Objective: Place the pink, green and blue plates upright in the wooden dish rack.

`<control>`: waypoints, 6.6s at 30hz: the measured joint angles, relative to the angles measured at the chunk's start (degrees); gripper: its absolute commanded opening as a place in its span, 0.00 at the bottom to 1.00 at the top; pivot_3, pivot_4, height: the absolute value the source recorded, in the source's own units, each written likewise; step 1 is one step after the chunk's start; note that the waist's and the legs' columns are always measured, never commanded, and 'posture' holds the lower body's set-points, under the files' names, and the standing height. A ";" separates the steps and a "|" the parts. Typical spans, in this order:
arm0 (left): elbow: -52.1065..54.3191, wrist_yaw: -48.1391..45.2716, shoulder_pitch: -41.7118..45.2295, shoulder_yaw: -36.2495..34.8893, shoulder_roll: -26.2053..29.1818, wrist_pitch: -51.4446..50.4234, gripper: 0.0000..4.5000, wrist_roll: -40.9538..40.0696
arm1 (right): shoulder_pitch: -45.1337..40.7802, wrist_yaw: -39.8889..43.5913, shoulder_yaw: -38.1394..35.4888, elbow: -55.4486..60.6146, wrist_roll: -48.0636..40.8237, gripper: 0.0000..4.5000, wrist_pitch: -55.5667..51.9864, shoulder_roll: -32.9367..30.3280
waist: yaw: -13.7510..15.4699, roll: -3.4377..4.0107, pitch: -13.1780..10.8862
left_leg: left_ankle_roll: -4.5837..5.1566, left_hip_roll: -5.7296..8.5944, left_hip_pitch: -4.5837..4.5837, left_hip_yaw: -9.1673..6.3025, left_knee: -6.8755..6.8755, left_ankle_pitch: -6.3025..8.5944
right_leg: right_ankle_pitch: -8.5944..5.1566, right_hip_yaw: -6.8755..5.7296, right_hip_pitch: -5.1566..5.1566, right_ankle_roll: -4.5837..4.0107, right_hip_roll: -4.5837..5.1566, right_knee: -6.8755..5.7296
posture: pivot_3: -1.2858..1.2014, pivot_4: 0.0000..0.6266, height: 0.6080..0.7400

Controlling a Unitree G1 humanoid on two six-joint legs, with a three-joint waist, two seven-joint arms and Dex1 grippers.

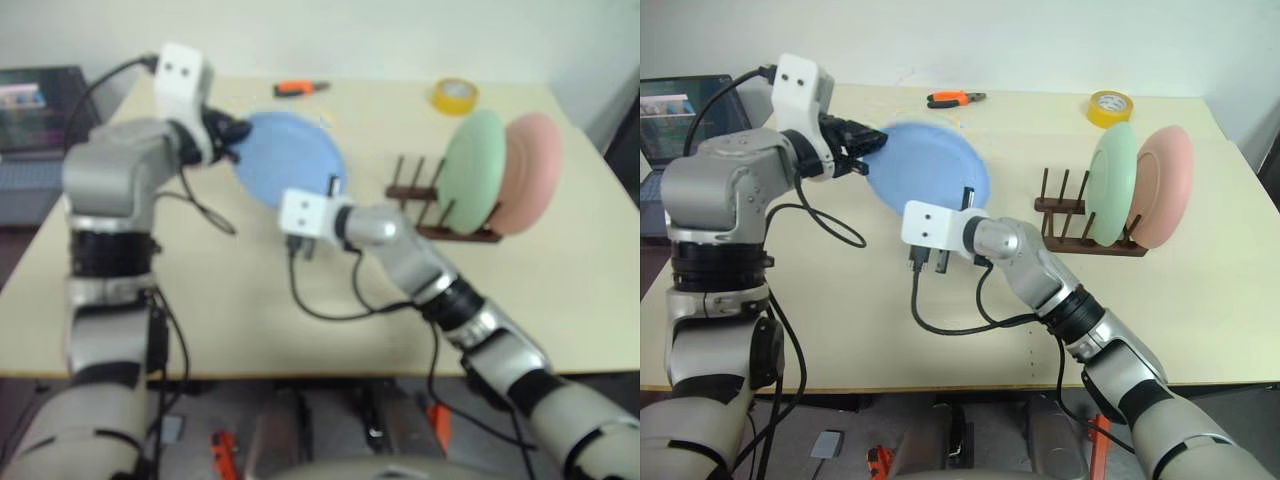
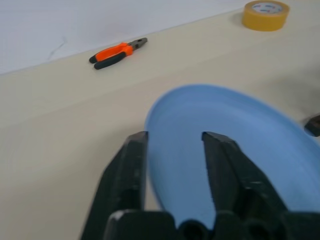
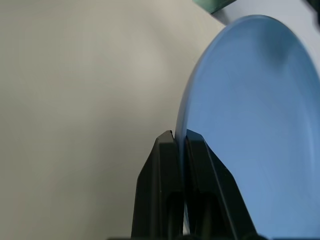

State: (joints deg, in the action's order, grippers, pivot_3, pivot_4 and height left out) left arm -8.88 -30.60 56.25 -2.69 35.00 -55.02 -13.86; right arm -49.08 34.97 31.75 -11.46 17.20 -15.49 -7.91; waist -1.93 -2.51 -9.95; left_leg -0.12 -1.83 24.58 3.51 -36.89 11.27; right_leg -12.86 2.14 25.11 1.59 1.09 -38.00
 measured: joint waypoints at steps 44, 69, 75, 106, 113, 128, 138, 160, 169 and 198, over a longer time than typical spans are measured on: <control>20.26 -28.65 -28.69 -11.73 13.92 25.58 1.00 -17.63 | -12.25 -9.18 -48.75 18.02 -53.06 0.00 -52.11 -7.20 | -0.51 0.02 -0.01 | -0.04 -0.73 -0.03 0.03 0.45 -0.01 | -0.30 -0.02 0.15 -0.43 -0.28 0.10 | 0.52 0.24 1.00; 18.35 -27.51 -28.45 -8.66 12.93 25.66 1.00 -16.99 | -3.21 -22.08 -54.75 25.32 -62.20 0.00 -59.25 -8.59 | -0.49 0.02 -0.01 | -0.04 -0.75 -0.03 0.05 0.54 -0.01 | -0.34 0.01 0.15 -0.39 -0.54 0.19 | 0.52 0.24 1.00; 18.01 -27.52 -28.36 -8.25 12.91 25.78 1.00 -16.58 | -3.01 -23.68 -55.48 25.43 -65.10 0.00 -59.34 -8.60 | -0.50 0.02 -0.01 | -0.04 -0.77 -0.03 0.03 0.56 -0.01 | -0.34 0.02 0.15 -0.39 -0.56 0.21 | 0.52 0.24 1.00; 17.52 -27.47 -28.36 -7.73 12.88 25.77 1.00 -16.06 | 3.00 -33.86 -57.65 25.22 -79.15 0.00 -57.34 -7.96 | -0.49 0.02 -0.01 | -0.03 -0.77 -0.04 0.03 0.65 -0.01 | -0.34 0.06 0.15 -0.39 -0.59 0.27 | 0.52 0.24 1.00; 17.51 -27.48 -28.36 -7.68 12.88 25.77 1.00 -15.49 | 3.46 -35.29 -57.49 24.19 -79.31 0.16 -56.33 -8.80 | -0.48 0.02 -0.01 | -0.03 -0.77 -0.04 0.02 0.65 -0.01 | -0.34 0.05 0.15 -0.39 -0.59 0.29 | 0.52 0.24 1.00; 17.08 -27.52 -27.81 -7.25 12.88 25.77 1.00 -15.11 | 4.13 -34.94 -55.88 23.72 -78.90 0.74 -54.41 -11.81 | -0.49 0.02 -0.01 | -0.03 -0.78 -0.04 0.02 0.75 -0.01 | -0.35 0.06 0.15 -0.39 -0.60 0.36 | 0.52 0.24 1.00; 16.43 -27.51 -27.39 -6.59 12.88 25.77 1.00 -14.97 | 4.34 -27.86 -49.65 24.02 -73.36 0.74 -50.43 -20.64 | -0.41 0.03 -0.02 | -0.03 -0.76 -0.03 0.05 0.76 -0.01 | -0.35 0.06 0.16 -0.39 -0.60 0.39 | 0.52 0.24 1.00; 20.54 -27.71 -35.62 -11.81 17.85 23.93 1.00 -15.89 | 21.35 40.83 -47.99 -19.24 -47.73 0.74 -5.23 -60.76 | 0.07 0.19 -0.11 | -0.01 -0.74 -0.37 0.67 0.75 0.02 | -0.12 0.29 -0.12 -0.41 -0.50 0.98 | 0.52 0.24 1.00; 21.80 -27.50 -36.49 -12.39 18.54 22.97 1.00 -16.63 | 14.74 46.32 -49.99 -29.27 -46.18 0.74 -1.60 -61.21 | -0.80 0.21 -0.11 | -0.02 -0.84 -0.70 1.01 0.81 0.03 | -0.09 0.45 -0.23 -0.47 -0.54 0.91 | 0.52 0.24 1.00; 21.02 -26.23 -33.32 -8.70 15.93 23.21 1.00 -15.83 | 13.14 34.10 -44.84 -15.16 -37.51 0.74 0.20 -51.84 | -0.71 0.36 -0.14 | -0.05 -0.79 -0.68 1.23 0.81 0.02 | 0.10 0.53 -0.22 -0.14 -0.50 0.88 | 0.52 0.24 1.00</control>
State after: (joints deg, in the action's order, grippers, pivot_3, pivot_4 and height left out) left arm 12.14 -56.83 22.94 -11.40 50.93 -31.81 -29.69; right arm -35.94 69.07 -13.09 -26.62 -20.31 -15.30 -59.75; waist -2.64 -2.15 -10.09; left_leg -0.17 -2.62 23.89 4.74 -36.08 11.29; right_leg -12.76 2.67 24.89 1.45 0.59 -37.12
